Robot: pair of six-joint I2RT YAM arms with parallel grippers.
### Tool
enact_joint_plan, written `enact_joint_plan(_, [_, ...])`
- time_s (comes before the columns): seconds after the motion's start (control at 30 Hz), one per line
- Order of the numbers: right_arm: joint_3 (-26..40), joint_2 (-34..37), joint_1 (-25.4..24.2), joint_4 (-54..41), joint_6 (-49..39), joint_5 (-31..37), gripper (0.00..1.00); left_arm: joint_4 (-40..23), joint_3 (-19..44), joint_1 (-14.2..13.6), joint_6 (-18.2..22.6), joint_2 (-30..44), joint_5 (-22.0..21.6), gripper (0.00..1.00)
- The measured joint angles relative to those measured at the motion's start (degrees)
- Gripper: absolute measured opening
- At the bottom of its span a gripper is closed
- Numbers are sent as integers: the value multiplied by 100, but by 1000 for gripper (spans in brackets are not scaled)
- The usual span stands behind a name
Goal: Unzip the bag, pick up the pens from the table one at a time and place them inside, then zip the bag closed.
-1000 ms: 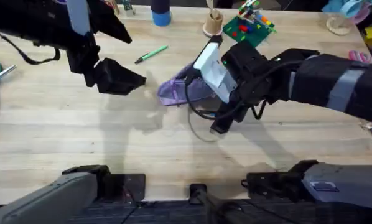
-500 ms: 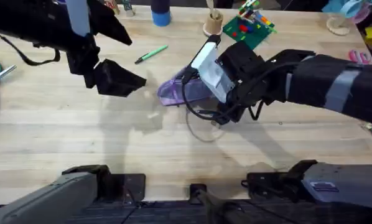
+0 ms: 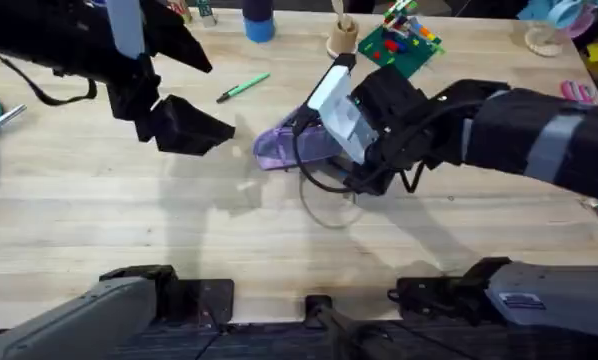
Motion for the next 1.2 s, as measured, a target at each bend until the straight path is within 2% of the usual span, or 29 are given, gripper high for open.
enact_joint_plan(0.13, [-136, -466, 0, -363, -141, 17, 28, 0, 0, 2, 2, 0, 0, 995])
enact_joint_plan(0.4, [-147, -2176, 0, -1185, -767, 91, 30, 0, 0, 2, -1, 0, 0, 995])
enact_joint_plan(0.6, [-147, -2982, 0, -883, -1775, 535, 30, 0, 0, 2, -1, 0, 0, 995])
enact_joint_plan(0.87, [-147, -2801, 0, 690, -3342, 1048, 31, 0, 0, 2, 2, 0, 0, 995])
enact_joint_plan(1.2, [-147, -1826, -98, 1212, -4843, 1261, 31, 0, 0, 2, -1, 0, 0, 995])
